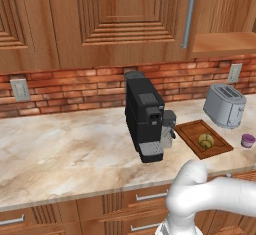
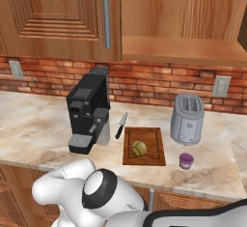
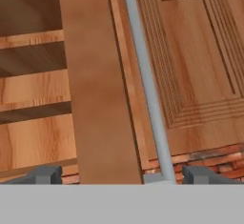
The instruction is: Pick the bread, place it on the cutting board, pick the jam, place it on the counter, and close the cabinet.
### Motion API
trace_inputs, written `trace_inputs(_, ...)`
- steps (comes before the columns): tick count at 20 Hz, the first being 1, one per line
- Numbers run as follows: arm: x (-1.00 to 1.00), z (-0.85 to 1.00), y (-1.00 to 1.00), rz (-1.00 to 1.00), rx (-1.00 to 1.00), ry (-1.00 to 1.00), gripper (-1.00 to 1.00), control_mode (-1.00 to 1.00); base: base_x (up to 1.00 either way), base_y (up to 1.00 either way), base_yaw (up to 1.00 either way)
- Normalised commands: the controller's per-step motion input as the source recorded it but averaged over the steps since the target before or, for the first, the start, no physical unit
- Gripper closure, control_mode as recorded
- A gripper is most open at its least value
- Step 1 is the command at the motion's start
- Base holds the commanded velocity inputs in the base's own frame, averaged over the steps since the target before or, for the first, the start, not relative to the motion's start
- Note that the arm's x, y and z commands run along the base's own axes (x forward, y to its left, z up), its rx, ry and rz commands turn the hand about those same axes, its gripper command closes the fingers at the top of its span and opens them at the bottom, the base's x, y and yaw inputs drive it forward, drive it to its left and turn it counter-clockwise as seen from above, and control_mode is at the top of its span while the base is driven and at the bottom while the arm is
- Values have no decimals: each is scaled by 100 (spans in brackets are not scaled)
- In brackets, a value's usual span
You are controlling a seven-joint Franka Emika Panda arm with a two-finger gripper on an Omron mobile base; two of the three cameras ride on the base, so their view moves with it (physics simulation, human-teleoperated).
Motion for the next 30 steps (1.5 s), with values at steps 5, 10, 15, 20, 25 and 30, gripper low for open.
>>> trace_inputs(5, 26, -15, 0, 6, 0, 0, -100, -100, 0, 0, 0)
trace_inputs(10, 33, -14, 0, 6, 0, 0, -100, -100, 0, 0, 0)
trace_inputs(15, 32, -16, 0, 6, 0, 0, -100, -100, 0, 0, 0)
trace_inputs(20, 34, -15, 0, 6, 0, 0, -100, -100, 0, 0, 0)
trace_inputs(25, 32, -13, 0, 7, 0, 0, -100, -100, 0, 0, 0)
trace_inputs(30, 22, -13, 2, 8, 0, 0, -100, -100, 0, 0, 0)
